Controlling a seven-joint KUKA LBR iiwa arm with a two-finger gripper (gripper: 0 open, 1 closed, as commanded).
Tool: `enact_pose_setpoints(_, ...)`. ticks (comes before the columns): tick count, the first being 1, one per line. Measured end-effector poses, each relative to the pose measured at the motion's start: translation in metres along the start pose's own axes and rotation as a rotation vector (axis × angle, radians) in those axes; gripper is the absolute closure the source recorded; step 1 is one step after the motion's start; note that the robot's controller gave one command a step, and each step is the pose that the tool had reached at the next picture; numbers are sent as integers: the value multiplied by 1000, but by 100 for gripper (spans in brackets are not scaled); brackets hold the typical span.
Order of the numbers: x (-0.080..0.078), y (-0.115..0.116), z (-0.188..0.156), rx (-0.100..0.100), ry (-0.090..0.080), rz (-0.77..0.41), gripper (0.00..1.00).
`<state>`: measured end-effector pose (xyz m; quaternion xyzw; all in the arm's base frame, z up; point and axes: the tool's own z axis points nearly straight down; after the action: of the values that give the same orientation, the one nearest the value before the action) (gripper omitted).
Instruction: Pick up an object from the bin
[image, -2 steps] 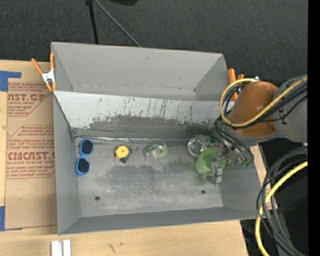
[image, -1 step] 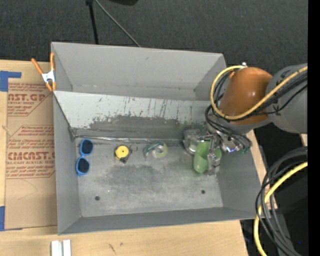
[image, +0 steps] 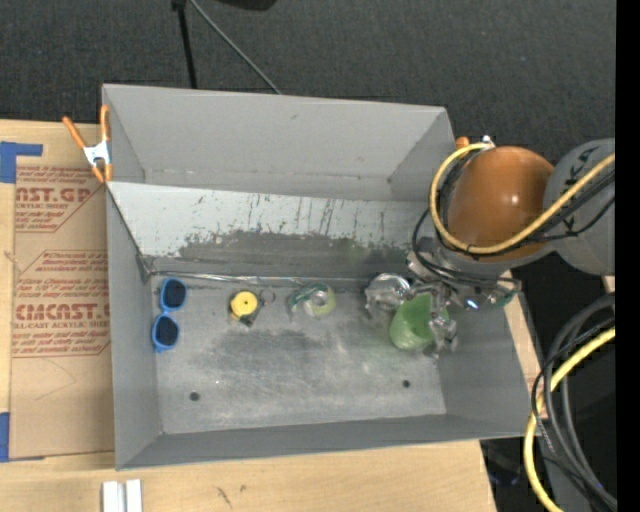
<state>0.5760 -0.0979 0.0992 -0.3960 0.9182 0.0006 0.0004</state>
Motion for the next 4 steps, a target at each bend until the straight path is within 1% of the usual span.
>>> enact_pose_setpoints(1,-30,5,29,4,-3,-227,0)
enact_pose_setpoints(2,-31,5,28,6,-7,-224,0)
enact_pose_setpoints(3,-31,5,28,6,-8,-224,100)
enact_pose_setpoints(4,-33,5,23,1,-3,-222,100)
